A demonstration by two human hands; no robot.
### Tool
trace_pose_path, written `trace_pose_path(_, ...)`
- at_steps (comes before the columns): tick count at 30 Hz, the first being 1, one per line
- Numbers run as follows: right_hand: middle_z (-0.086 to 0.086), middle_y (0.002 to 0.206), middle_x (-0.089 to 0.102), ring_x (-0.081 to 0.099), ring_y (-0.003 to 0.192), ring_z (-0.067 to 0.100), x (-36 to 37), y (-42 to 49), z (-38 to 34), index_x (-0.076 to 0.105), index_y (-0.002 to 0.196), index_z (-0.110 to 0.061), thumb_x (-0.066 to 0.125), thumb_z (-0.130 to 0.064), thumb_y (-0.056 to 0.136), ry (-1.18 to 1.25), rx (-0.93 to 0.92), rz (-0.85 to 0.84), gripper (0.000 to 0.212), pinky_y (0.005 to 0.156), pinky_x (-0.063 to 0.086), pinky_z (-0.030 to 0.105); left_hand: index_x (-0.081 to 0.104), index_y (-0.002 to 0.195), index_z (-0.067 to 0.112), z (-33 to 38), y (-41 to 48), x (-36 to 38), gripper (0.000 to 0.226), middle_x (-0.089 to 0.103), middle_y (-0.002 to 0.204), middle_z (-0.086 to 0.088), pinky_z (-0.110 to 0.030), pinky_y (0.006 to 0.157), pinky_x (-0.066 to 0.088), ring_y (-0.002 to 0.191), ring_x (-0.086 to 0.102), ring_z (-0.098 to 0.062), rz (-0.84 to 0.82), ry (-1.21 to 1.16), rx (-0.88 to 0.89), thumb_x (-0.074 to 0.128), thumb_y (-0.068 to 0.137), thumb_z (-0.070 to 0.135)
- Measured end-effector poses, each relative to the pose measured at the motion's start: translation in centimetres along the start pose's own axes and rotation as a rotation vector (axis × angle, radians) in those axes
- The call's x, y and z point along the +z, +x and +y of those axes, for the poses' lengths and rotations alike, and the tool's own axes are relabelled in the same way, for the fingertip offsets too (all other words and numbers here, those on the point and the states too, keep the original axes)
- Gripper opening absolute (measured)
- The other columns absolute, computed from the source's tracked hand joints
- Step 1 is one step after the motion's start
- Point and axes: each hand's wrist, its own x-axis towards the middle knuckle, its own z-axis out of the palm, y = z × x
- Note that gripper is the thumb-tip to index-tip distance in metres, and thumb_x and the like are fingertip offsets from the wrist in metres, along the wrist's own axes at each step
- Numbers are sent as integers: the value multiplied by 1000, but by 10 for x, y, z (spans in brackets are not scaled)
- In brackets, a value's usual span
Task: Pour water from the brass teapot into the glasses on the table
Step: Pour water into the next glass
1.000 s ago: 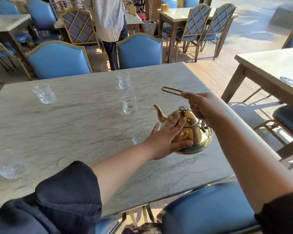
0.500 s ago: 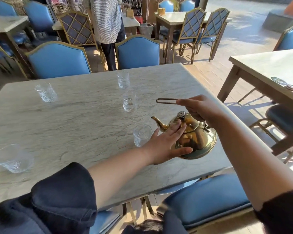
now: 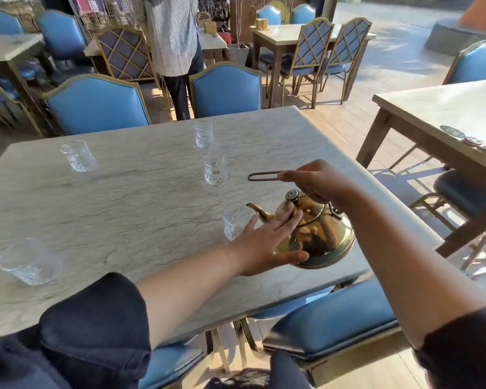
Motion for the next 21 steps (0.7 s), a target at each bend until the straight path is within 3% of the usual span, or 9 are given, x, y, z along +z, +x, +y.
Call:
trace_pose_path(5, 1, 49, 39, 31, 34, 5, 7, -1, -8, 45, 51, -10, 63, -42, 84, -114, 6, -16, 49, 50, 28, 26, -17, 145, 31, 0, -4, 1, 91, -26, 152, 9, -47, 113, -13, 144, -1, -8, -15, -17, 13, 15, 74, 76)
trace_pose_path(15, 2, 51, 36, 28, 46, 13, 21, -1, -18, 45, 55, -10, 64, -45, 83, -193, 35, -38, 49, 50, 24, 28, -15, 146, 33, -6, -12, 9, 88, -26, 153, 10, -44, 111, -16, 144, -2, -6, 18, -80, 26, 15, 75, 76)
trace_pose_path(21, 2, 54, 44, 37, 51, 15, 27, 0, -25, 53, 59, -6, 62, -46, 84, -242, 35, -40, 48, 54, 30, 29, -14, 146, 31, -9, -16, 10, 81, -25, 153, 11, -42, 111, -17, 143, -5, -4, 59, -114, 35, 21, 82, 67)
